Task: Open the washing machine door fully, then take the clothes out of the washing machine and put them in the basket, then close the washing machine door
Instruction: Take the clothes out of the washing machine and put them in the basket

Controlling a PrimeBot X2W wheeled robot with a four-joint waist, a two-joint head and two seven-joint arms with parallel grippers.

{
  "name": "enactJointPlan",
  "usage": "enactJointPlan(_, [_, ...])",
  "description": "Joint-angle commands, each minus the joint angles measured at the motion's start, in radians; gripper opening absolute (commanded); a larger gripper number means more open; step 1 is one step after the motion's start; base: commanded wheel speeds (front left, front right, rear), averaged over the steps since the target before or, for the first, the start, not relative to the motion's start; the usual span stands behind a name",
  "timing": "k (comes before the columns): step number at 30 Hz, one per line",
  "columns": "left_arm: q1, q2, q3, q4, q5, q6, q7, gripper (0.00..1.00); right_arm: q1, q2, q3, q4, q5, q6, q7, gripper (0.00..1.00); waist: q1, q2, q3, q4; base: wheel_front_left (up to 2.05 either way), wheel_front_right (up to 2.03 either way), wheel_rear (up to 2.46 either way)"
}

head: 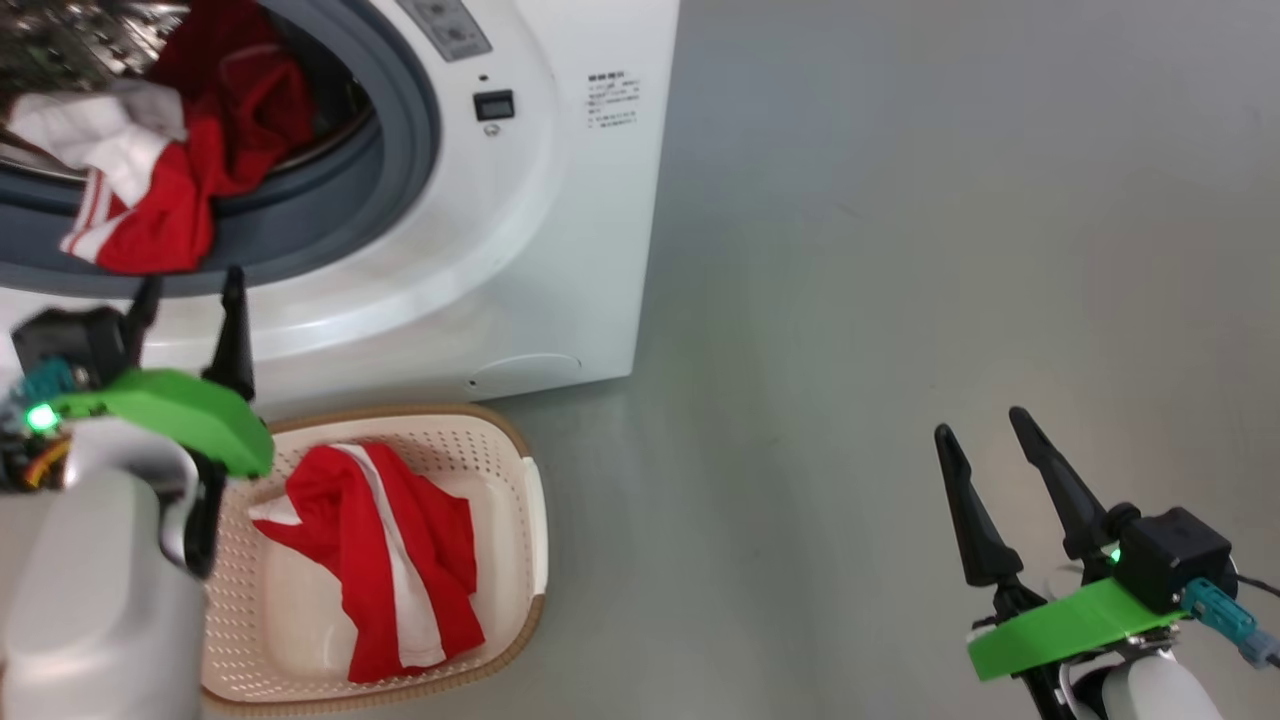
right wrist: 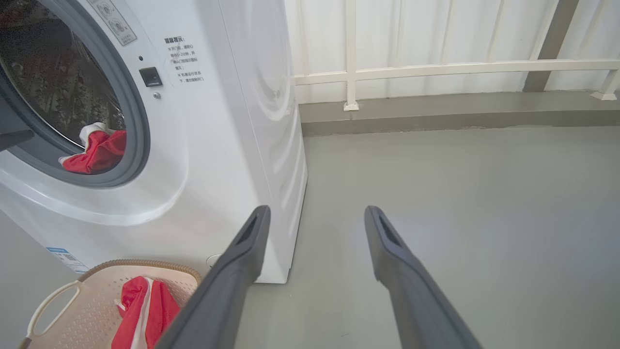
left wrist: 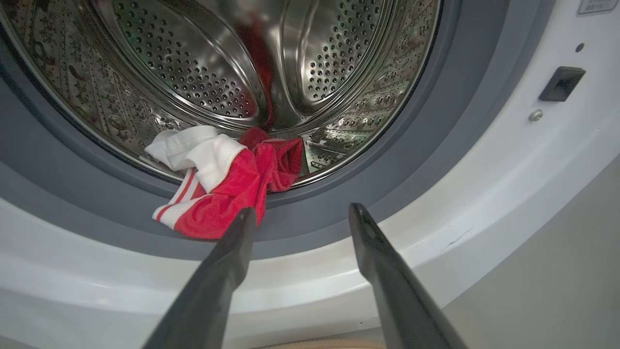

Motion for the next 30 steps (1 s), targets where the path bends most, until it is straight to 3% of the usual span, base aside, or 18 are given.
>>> enactJointPlan(1, [-0.042, 0.047, 0.022, -0.006, 0.011, 0.012, 0.000, 1.00, -0.030, -0.002, 0.024, -0.025, 0.005, 0.002, -0.005, 1.00, 0.0000, 0.0000, 0.027, -0.020, 0.00, 0.00, 0.00])
enactJointPlan(16, [-0.358, 0.136, -0.025, 0.321, 0.073, 0.061, 0.031, 1.00, -0.101, 0.033, 0.056, -0.026, 0.011, 0.002, -0.005, 1.00, 0.0000, 0.0000, 0.136, -0.081, 0.00, 0.00, 0.00])
enactJointPlan(30, [-0.504, 0.226, -0.069, 0.515, 0.110, 0.083, 0.012, 1.00, -0.123, 0.044, 0.086, -0.030, 0.018, 0.002, -0.005, 1.00, 0.0000, 0.0000, 0.205, -0.125, 0.00, 0.00, 0.00])
